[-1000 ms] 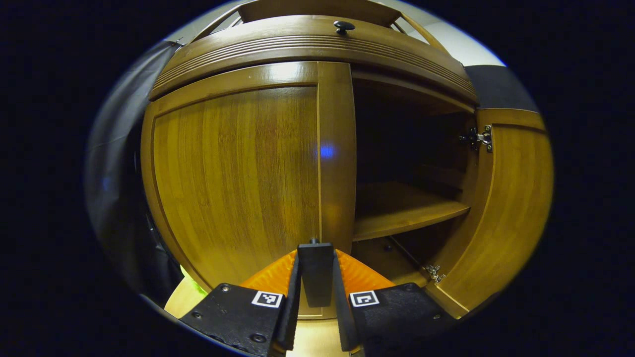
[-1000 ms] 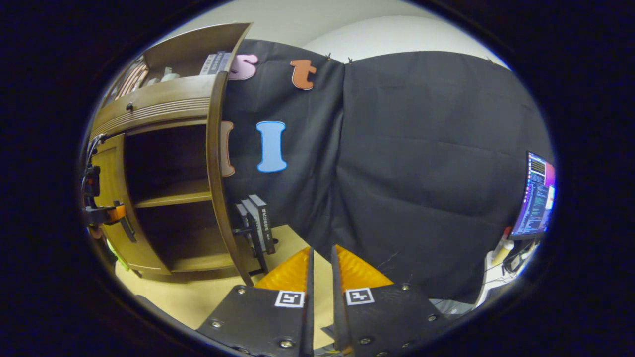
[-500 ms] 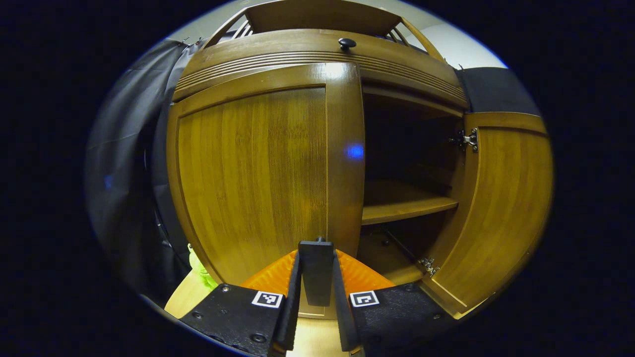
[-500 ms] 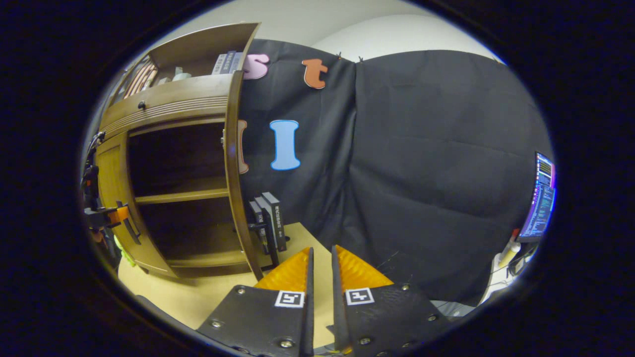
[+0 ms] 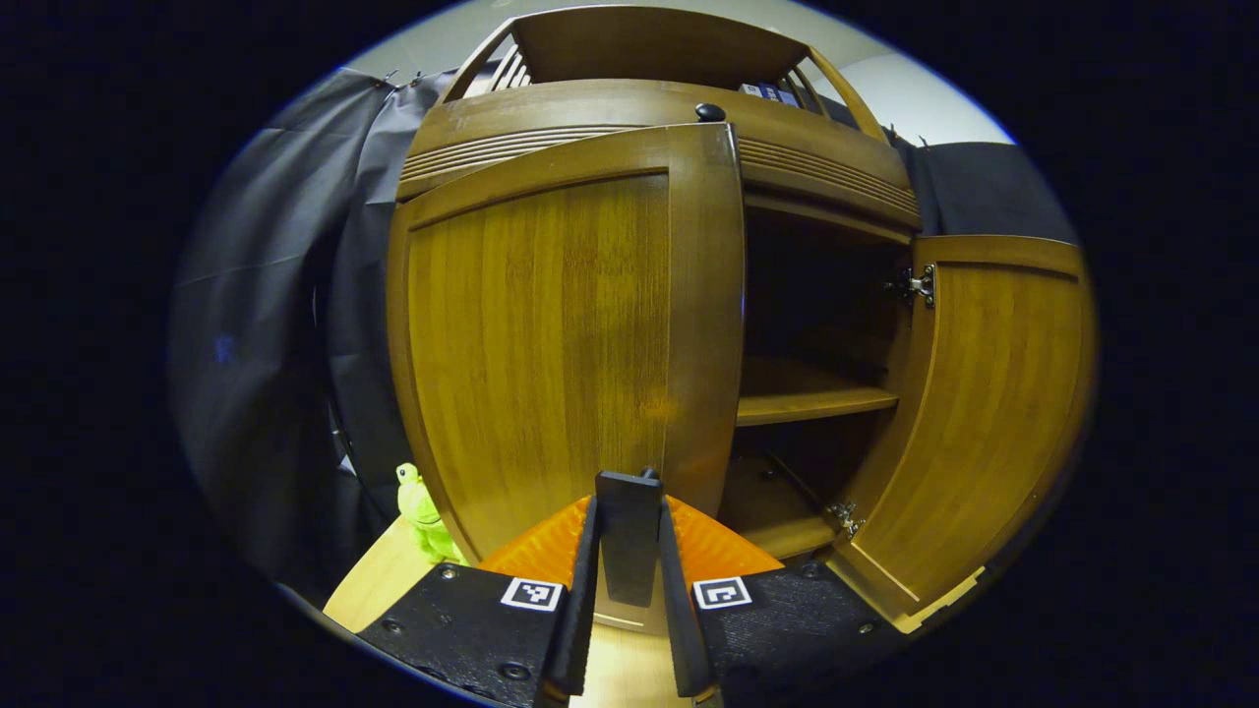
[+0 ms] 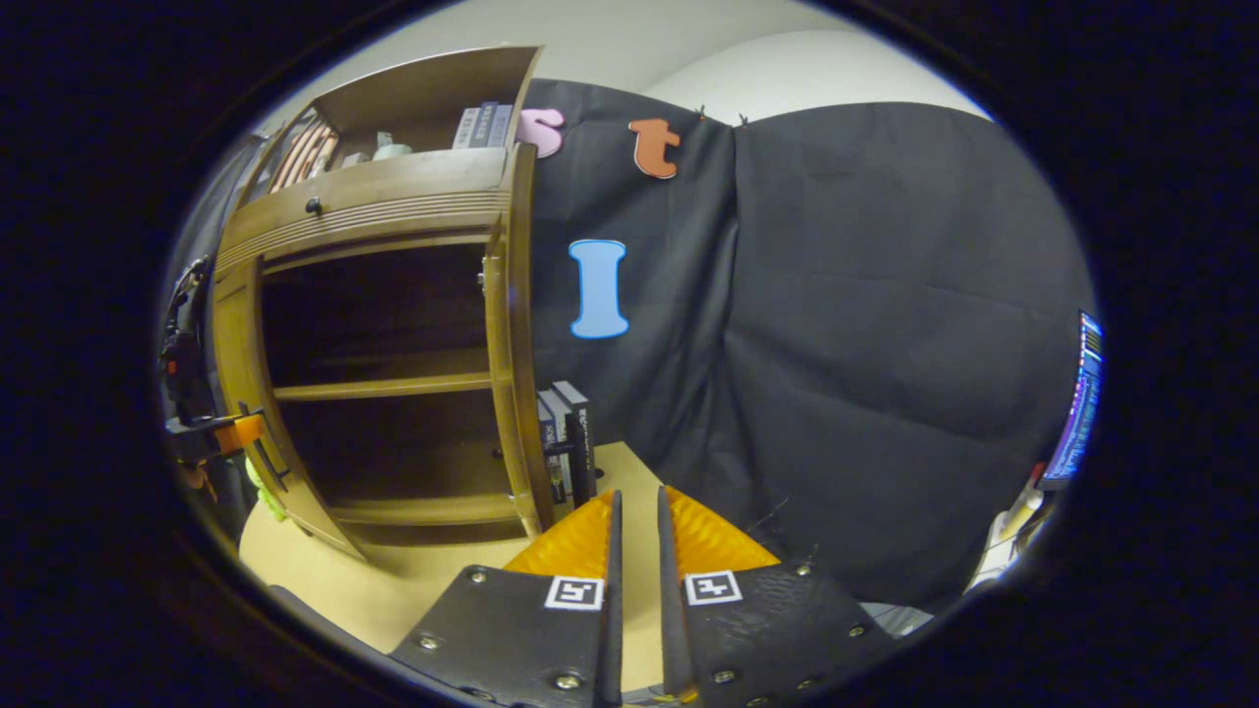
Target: Open the right door of the double-door shoe cabinet with the right hand, and open the left door with the left hand.
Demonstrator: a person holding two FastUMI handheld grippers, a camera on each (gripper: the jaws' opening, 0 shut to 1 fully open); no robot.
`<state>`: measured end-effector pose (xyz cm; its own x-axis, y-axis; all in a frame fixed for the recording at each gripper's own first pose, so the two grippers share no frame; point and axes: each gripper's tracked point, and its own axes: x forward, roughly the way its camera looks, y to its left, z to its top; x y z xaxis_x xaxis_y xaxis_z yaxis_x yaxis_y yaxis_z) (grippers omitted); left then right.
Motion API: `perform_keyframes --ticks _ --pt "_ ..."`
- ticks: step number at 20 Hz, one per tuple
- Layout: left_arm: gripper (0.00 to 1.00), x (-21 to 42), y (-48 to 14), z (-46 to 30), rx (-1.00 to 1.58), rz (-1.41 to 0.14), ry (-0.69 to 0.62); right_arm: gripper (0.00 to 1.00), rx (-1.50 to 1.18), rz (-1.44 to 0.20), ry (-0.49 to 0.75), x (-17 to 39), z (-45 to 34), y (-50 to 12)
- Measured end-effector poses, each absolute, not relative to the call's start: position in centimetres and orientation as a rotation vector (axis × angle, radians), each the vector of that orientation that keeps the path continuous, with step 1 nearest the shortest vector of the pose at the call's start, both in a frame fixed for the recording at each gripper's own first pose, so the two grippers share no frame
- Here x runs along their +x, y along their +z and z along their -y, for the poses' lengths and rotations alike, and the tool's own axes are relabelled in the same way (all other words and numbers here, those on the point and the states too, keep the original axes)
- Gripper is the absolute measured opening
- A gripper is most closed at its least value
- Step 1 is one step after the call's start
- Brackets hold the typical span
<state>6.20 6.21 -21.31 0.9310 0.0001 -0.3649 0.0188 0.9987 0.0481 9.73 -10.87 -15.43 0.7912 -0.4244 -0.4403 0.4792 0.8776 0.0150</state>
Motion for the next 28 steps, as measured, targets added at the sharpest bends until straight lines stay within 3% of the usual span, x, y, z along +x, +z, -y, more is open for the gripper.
perform_keyframes --ticks 14,18,21,24,28 --pt "0.28 1.5 -20.3 -9.0 0.031 -0.365 0.057 0.16 0.137 -0.441 -0.373 12.1 6.9 -15.4" --pt "0.21 0.3 -20.0 -10.0 0.034 -0.364 0.07 0.16 0.142 -0.444 -0.332 12.8 5.5 -15.6" --pt "0.24 -0.6 -19.8 -10.7 0.046 -0.367 0.079 0.16 0.152 -0.444 -0.304 13.2 4.4 -15.7" --pt "0.16 -1.2 -19.7 -11.5 0.046 -0.371 0.099 0.16 0.155 -0.449 -0.277 13.3 3.4 -16.0" --pt "0.15 -2.6 -20.1 -12.1 0.035 -0.389 0.111 0.16 0.159 -0.458 -0.245 13.8 2.3 -16.4"
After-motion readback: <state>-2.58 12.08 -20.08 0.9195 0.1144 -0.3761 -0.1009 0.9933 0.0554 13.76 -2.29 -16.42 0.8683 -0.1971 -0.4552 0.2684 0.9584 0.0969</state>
